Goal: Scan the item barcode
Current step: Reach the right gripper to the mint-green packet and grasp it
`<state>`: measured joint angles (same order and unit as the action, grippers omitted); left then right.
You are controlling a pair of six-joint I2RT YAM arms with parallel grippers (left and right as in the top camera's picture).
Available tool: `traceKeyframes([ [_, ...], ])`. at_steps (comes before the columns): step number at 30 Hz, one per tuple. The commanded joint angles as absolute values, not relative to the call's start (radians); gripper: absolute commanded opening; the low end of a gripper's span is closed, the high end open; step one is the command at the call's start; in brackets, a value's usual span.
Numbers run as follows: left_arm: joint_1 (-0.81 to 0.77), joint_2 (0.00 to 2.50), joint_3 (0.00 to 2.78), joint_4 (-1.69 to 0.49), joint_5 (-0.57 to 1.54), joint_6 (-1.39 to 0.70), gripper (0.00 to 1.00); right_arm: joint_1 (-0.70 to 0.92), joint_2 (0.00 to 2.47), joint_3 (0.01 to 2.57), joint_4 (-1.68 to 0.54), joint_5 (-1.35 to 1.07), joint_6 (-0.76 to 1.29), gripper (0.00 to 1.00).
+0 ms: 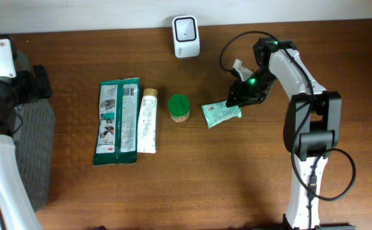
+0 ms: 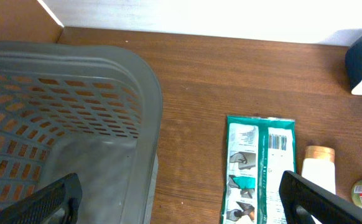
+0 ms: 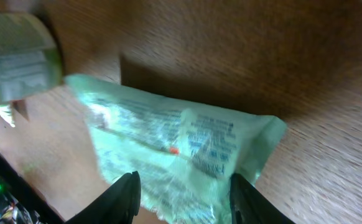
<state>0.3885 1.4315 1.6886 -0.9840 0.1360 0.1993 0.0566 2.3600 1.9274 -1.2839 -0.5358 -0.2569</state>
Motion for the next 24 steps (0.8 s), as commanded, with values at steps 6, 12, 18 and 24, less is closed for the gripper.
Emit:
traceKeyframes([
  [6,0.394,1.431,1.691,-0.983,0.150,0.215,0.99,0.049,2.397,1.916,-1.295,-0.565,-0.299,0.62],
  [12,0.394,1.431,1.691,-0.983,0.150,0.215,0.99,-0.011,2.385,1.938,-1.322,-0.579,-0.280,0.64],
  [18,0.394,1.431,1.691,-0.983,0.150,0.215,0.99,-0.001,2.389,1.909,-1.295,-0.599,-0.280,0.64],
  [24,0.394,1.431,1.691,-0.983,0.150,0.215,0.99,0.018,2.393,1.817,-1.204,-0.652,-0.265,0.58],
])
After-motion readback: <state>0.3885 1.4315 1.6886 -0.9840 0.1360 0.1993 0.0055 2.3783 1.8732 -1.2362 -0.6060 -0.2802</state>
